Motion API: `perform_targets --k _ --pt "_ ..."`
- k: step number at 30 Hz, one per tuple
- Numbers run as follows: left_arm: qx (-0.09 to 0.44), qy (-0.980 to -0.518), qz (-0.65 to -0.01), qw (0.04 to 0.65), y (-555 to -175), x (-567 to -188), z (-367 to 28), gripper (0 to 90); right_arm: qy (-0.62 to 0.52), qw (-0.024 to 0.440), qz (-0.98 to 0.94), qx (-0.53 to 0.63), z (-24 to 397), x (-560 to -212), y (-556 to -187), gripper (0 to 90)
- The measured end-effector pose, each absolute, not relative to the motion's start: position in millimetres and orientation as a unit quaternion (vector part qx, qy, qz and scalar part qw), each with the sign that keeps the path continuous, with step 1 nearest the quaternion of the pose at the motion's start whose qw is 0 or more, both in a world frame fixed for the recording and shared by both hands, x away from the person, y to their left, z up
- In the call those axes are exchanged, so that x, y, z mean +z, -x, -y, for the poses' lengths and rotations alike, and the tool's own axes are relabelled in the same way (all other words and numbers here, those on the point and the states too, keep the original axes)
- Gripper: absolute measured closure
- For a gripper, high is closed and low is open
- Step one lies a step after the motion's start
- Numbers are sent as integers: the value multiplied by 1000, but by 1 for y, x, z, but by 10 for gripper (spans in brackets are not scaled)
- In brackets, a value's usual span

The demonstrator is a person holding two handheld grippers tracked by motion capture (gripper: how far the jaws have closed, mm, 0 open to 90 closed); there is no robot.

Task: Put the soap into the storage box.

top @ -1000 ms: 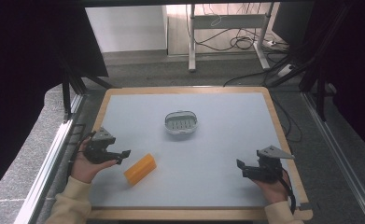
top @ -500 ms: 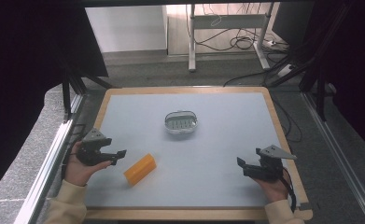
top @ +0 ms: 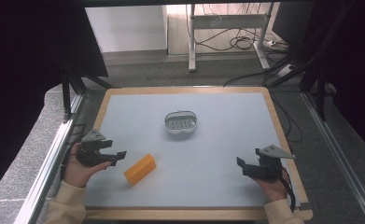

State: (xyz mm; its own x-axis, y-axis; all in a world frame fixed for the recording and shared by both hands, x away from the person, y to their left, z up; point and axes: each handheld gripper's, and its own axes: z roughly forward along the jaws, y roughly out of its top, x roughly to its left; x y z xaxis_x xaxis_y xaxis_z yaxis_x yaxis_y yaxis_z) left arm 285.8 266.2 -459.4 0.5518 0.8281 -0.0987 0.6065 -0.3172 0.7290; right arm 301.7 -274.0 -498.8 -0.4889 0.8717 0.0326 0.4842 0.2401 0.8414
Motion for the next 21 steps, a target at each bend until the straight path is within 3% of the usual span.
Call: perform_targets --k 21 --pt "128 -825 -424 349 -275 -440 -239 274 -442 240 -761 409 274 -500 -302 159"
